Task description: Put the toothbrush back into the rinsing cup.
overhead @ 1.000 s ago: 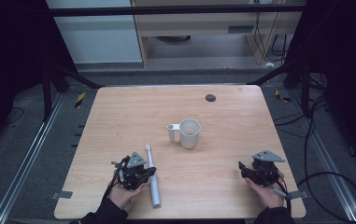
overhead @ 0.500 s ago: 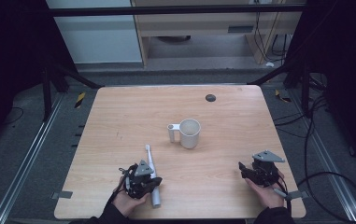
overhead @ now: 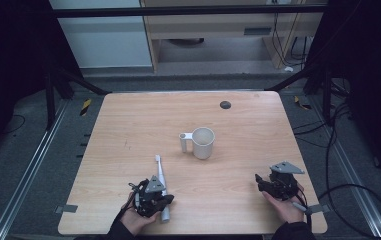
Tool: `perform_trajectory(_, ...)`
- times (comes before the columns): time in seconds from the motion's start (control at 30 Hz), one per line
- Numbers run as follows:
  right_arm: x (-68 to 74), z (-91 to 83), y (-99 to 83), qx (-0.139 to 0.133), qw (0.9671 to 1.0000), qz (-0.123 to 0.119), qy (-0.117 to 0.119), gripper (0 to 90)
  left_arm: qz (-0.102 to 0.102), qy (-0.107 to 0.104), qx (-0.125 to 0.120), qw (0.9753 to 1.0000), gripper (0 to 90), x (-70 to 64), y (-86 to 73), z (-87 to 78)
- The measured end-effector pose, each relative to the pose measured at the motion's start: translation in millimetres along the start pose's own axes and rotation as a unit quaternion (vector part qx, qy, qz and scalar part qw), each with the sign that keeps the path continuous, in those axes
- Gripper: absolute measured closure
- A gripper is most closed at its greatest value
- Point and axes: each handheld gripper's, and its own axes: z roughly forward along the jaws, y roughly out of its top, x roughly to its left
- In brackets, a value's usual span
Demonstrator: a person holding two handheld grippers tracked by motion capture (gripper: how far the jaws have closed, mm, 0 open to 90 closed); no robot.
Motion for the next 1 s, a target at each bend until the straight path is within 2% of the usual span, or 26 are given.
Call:
perform_trajectory(0.37,0.6,0.5,-0.2,0.002,1.0,0.0,0.001,36.3,-0.004,-0.003,0.003,1.0,88.8,-1.4,-7.2,-5.9)
perform_trajectory(0.63,0.8,1.1,-0.3,0.004,1.0,0.0,0.002,36.3,-0.009,0.0,0.004,1.0,88.8,2.6,-12.3,-12.3)
perform_trajectory(0.8,1.2,1.7,-0.4,0.005,1.0,0.001,0.002,36.3,-0.019,0.004,0.002,0.9998,88.8,6.6,-17.8,-18.3)
perform_trajectory(1.0,1.4,1.9,-0.2,0.006,1.0,0.001,0.003,36.3,-0.021,0.004,0.009,0.9997,88.8,8.6,-20.7,-20.3)
